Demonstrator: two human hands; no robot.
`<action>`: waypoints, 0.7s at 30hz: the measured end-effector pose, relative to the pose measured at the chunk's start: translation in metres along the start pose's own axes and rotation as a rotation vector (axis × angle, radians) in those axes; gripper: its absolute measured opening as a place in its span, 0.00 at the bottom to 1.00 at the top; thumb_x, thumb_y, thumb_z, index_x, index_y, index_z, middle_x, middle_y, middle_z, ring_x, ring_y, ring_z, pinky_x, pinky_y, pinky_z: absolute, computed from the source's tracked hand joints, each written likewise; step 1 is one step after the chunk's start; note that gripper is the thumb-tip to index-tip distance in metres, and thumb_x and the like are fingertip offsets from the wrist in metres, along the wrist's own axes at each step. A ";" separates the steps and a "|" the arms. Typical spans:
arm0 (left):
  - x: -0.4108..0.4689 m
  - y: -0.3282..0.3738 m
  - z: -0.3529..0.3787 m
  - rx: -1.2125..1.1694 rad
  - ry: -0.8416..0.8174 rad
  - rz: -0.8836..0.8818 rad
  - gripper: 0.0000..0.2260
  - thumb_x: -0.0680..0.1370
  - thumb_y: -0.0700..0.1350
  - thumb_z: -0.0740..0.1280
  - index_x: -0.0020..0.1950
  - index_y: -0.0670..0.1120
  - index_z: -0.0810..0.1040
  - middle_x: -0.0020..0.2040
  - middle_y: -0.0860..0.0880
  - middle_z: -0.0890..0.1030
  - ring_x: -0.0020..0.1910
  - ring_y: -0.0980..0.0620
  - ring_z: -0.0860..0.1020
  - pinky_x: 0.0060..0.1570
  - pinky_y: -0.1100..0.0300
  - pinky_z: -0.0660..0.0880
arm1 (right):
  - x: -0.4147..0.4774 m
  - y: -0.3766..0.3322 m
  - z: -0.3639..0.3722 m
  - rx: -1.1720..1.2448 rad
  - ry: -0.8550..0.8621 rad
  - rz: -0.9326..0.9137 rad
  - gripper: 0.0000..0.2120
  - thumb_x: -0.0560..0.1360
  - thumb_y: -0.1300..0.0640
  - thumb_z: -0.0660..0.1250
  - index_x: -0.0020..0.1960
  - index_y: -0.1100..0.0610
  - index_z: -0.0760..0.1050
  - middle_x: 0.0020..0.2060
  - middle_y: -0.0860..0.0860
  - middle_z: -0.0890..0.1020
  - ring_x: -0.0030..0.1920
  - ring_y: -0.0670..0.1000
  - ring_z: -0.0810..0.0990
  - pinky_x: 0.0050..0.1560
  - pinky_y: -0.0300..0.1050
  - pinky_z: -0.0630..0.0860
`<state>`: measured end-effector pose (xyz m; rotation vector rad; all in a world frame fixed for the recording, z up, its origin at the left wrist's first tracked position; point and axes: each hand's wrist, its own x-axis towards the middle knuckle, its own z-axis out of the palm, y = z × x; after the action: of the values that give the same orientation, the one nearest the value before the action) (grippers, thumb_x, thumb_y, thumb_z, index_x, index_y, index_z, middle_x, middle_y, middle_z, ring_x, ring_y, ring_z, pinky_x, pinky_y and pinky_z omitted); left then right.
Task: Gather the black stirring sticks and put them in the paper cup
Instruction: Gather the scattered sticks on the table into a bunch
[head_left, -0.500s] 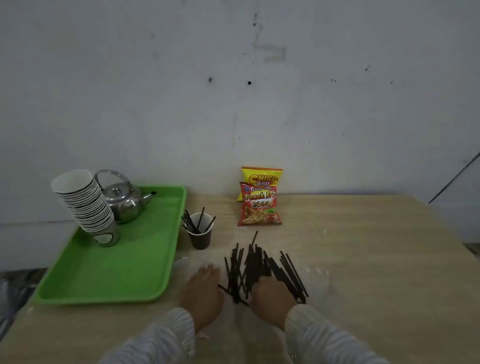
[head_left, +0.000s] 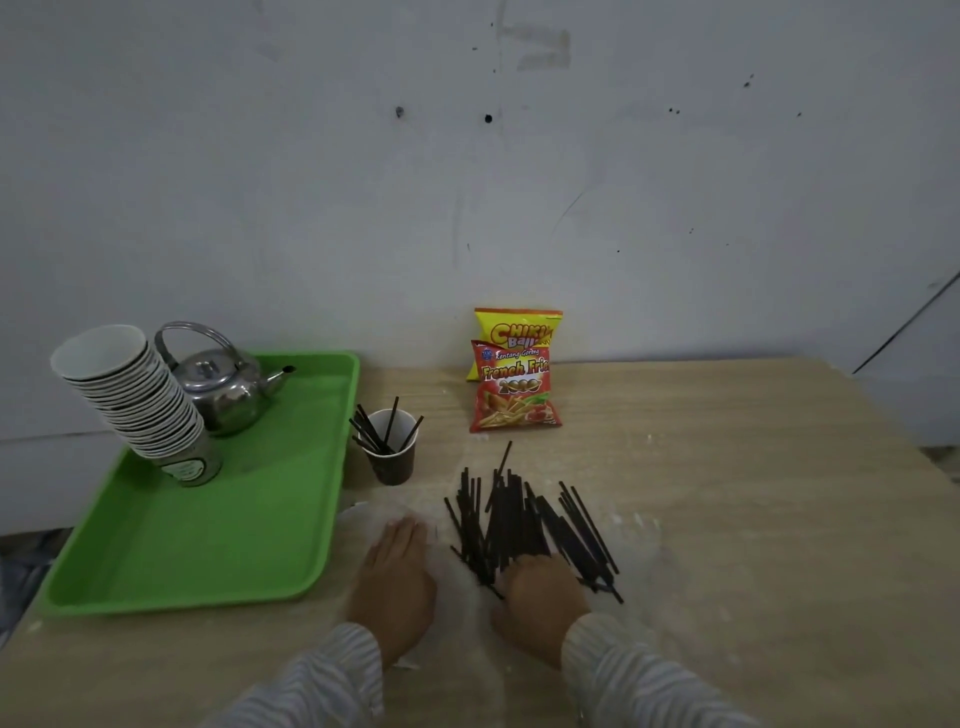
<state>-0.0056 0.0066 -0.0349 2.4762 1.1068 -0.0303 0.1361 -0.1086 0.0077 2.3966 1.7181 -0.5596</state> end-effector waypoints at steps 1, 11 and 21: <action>0.001 -0.001 0.001 -0.016 0.007 -0.001 0.31 0.70 0.45 0.50 0.74 0.40 0.55 0.76 0.41 0.57 0.76 0.43 0.52 0.74 0.52 0.50 | -0.001 0.002 0.000 0.030 0.016 0.012 0.15 0.75 0.48 0.56 0.45 0.58 0.74 0.44 0.55 0.78 0.50 0.57 0.77 0.53 0.49 0.69; 0.010 -0.002 0.001 -0.014 0.041 0.057 0.34 0.70 0.52 0.41 0.75 0.43 0.53 0.77 0.43 0.55 0.76 0.45 0.51 0.74 0.53 0.49 | 0.026 0.000 -0.019 0.457 0.033 0.332 0.15 0.74 0.51 0.61 0.31 0.54 0.63 0.30 0.48 0.70 0.38 0.53 0.75 0.41 0.43 0.72; 0.016 -0.016 0.006 0.034 0.098 0.124 0.34 0.72 0.57 0.42 0.75 0.44 0.54 0.77 0.45 0.57 0.76 0.47 0.51 0.71 0.56 0.43 | 0.033 -0.017 -0.006 0.244 0.189 0.460 0.35 0.69 0.33 0.61 0.64 0.59 0.65 0.61 0.56 0.72 0.62 0.56 0.70 0.62 0.50 0.69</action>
<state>-0.0047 0.0253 -0.0488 2.5961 0.9963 0.1108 0.1306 -0.0717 0.0020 2.9708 1.1359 -0.5085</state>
